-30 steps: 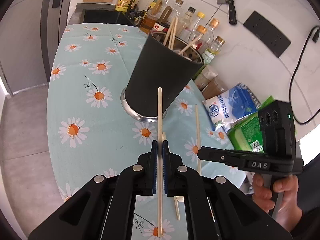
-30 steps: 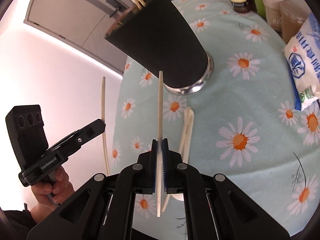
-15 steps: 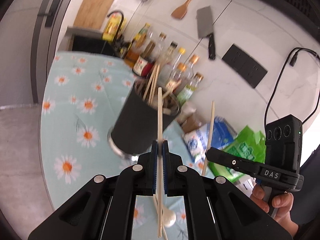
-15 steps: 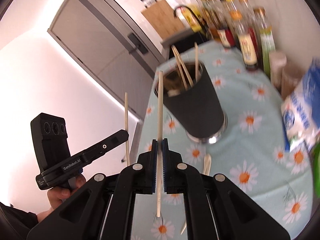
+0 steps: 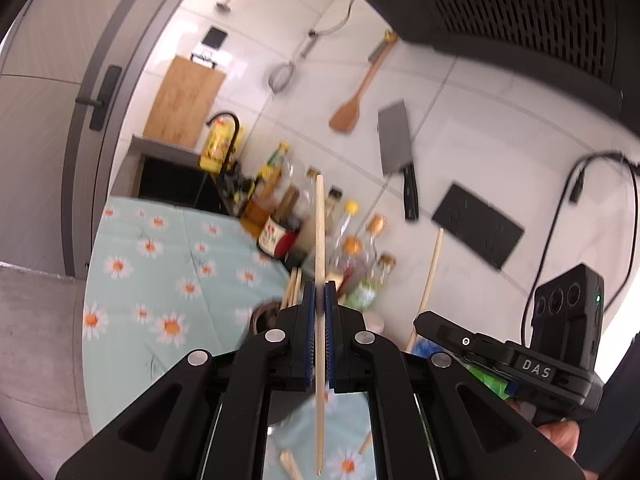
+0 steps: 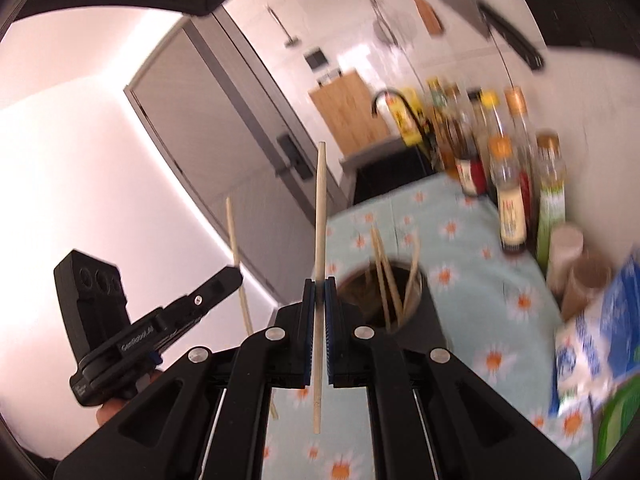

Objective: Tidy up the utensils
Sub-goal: 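Lift both chopsticks over the black holder, drop them in and open both grippers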

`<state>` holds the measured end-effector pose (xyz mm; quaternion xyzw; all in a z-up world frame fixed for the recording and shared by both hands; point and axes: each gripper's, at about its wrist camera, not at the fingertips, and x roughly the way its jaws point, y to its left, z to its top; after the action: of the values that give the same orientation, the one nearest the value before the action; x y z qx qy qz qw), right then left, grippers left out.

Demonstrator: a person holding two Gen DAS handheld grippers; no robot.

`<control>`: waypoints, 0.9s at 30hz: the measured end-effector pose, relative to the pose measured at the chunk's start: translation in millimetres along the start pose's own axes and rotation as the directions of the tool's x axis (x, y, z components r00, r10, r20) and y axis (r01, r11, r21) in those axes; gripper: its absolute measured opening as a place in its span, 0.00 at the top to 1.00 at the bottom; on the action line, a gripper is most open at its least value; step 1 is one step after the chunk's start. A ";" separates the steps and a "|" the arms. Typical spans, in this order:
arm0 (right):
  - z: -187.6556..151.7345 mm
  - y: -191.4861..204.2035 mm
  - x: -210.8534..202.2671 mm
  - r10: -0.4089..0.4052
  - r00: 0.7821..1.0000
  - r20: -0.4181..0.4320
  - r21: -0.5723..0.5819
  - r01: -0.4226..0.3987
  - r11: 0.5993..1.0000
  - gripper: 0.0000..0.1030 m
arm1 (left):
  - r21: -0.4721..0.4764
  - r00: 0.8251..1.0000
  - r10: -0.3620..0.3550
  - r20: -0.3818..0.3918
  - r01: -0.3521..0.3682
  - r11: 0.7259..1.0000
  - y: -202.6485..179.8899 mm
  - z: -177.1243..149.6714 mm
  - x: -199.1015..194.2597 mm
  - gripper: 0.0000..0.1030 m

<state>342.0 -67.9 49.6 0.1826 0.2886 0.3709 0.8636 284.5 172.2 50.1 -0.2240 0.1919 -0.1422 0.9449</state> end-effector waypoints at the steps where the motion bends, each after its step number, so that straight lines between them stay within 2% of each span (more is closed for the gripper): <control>1: 5.4 -0.1 1.0 0.002 1.000 0.012 -0.003 -0.002 1.000 0.94 | -0.002 1.000 -0.006 0.008 0.006 1.000 -1.2 5.6 2.2 0.97; 8: 38.4 -3.7 8.2 -0.006 0.995 0.101 -0.030 0.009 0.999 0.94 | 0.053 0.995 -0.003 0.101 -0.003 0.999 -11.7 30.7 13.7 0.96; 16: 45.1 -12.0 24.0 -0.020 0.994 0.105 -0.039 0.024 0.999 0.94 | 0.087 0.986 0.016 0.167 -0.031 0.996 -15.0 44.4 28.8 0.96; 21: 41.0 -17.0 35.6 -0.060 0.988 0.140 -0.054 0.068 0.996 0.94 | 0.103 0.983 0.028 0.179 -0.048 0.994 -10.0 41.1 42.1 0.96; 27: 31.6 -26.9 55.3 -0.096 0.986 0.133 -0.070 0.106 0.992 0.94 | 0.084 0.986 0.037 0.163 -0.052 0.995 2.6 32.7 60.4 0.96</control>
<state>407.3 -47.5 39.5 0.1580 0.2262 0.3250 0.9046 352.4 165.1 57.8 -0.1884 0.1133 -0.1109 0.9692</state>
